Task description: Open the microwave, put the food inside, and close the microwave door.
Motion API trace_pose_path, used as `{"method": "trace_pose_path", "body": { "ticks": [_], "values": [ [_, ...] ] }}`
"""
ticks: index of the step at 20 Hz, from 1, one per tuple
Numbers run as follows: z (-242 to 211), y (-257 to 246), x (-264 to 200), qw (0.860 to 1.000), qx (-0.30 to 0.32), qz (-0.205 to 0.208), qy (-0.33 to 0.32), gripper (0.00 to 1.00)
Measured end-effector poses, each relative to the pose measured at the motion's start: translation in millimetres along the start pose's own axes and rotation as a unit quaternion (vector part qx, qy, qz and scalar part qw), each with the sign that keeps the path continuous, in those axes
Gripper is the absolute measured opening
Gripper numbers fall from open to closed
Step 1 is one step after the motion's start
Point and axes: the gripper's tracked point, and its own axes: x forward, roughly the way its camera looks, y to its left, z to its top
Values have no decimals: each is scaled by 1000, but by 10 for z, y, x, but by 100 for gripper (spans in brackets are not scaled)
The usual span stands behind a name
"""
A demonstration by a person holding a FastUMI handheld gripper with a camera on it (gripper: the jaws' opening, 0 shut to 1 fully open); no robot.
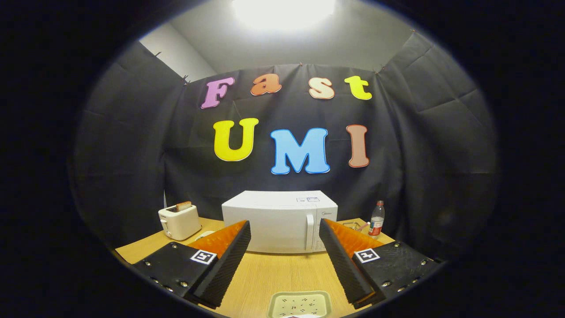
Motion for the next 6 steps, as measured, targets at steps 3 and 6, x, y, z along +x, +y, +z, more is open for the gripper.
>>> {"method": "trace_pose_path", "body": {
  "ticks": [3, 6],
  "values": [
    [9, -23, 47, 1000, 8, 9, -4, 98],
    [-64, -104, 123, 1000, 15, 16, 1, 98]
  ]
}}
